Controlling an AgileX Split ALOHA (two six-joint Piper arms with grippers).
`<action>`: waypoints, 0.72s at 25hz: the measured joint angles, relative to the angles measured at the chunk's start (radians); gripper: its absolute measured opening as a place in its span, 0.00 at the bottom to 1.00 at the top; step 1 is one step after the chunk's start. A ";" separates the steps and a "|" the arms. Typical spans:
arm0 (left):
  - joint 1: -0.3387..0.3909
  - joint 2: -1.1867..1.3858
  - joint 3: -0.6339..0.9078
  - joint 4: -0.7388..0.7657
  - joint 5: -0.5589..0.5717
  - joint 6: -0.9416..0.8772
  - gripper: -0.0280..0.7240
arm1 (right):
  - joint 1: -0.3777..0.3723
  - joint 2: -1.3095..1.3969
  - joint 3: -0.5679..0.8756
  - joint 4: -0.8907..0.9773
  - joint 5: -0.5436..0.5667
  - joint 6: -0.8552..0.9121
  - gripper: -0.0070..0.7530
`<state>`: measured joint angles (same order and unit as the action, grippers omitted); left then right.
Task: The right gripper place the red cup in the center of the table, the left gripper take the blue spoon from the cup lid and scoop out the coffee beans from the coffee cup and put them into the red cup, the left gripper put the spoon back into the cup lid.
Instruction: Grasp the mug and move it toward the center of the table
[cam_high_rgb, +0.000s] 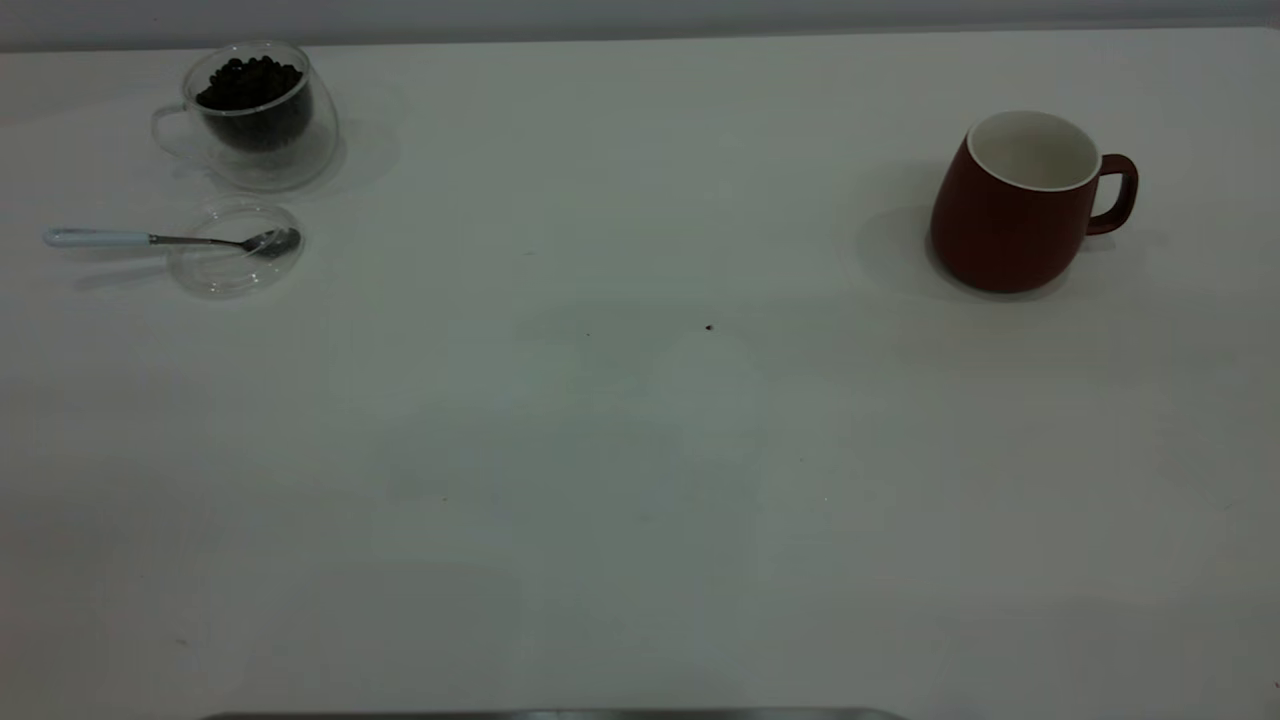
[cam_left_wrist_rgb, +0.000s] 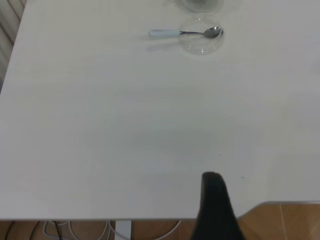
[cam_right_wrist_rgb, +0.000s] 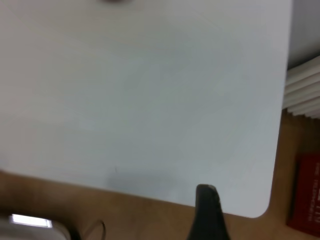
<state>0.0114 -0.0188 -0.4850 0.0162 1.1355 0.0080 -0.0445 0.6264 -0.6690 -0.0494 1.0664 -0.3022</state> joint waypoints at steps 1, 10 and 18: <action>0.000 0.000 0.000 0.000 0.000 0.000 0.81 | 0.000 0.065 -0.023 0.004 -0.008 -0.029 0.79; 0.000 0.000 0.000 0.000 0.000 0.000 0.81 | 0.000 0.508 -0.152 0.135 -0.146 -0.364 0.79; 0.000 0.000 0.000 0.000 0.000 -0.001 0.81 | 0.025 0.838 -0.260 0.208 -0.225 -0.540 0.79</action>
<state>0.0114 -0.0188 -0.4850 0.0162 1.1355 0.0070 -0.0198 1.4641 -0.9293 0.1589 0.8413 -0.8426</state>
